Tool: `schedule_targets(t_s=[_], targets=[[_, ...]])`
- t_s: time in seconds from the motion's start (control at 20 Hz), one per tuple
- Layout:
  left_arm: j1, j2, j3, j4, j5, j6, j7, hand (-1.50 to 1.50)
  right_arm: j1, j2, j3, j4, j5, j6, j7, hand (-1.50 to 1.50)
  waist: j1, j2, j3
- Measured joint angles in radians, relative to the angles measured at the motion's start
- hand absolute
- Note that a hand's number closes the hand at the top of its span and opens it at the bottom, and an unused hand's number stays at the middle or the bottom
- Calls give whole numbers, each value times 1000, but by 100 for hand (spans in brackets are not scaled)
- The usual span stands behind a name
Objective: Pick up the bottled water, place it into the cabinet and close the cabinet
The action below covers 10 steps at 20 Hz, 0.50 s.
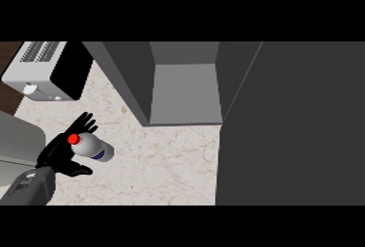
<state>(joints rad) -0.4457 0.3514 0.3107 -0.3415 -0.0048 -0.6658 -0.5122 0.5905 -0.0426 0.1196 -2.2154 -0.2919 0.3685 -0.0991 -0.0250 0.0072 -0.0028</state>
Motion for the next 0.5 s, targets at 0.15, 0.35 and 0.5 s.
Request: schedule_targets(t_s=[0.15, 0.35, 0.5], targets=[[-20, -14, -6, 40, -9, 14, -18, -150, -12, 5, 7, 0, 4, -7, 10, -150, -2, 1, 0], [-42, -20, -2, 78, -5, 8, -21, -150, 1, 10, 14, -4, 11, -5, -1, -150, -5, 1, -1], [-50, -30, 4, 100, 6, -11, -11, -150, 22, 15, 29, 6, 24, 6, -20, -150, -8, 2, -1]])
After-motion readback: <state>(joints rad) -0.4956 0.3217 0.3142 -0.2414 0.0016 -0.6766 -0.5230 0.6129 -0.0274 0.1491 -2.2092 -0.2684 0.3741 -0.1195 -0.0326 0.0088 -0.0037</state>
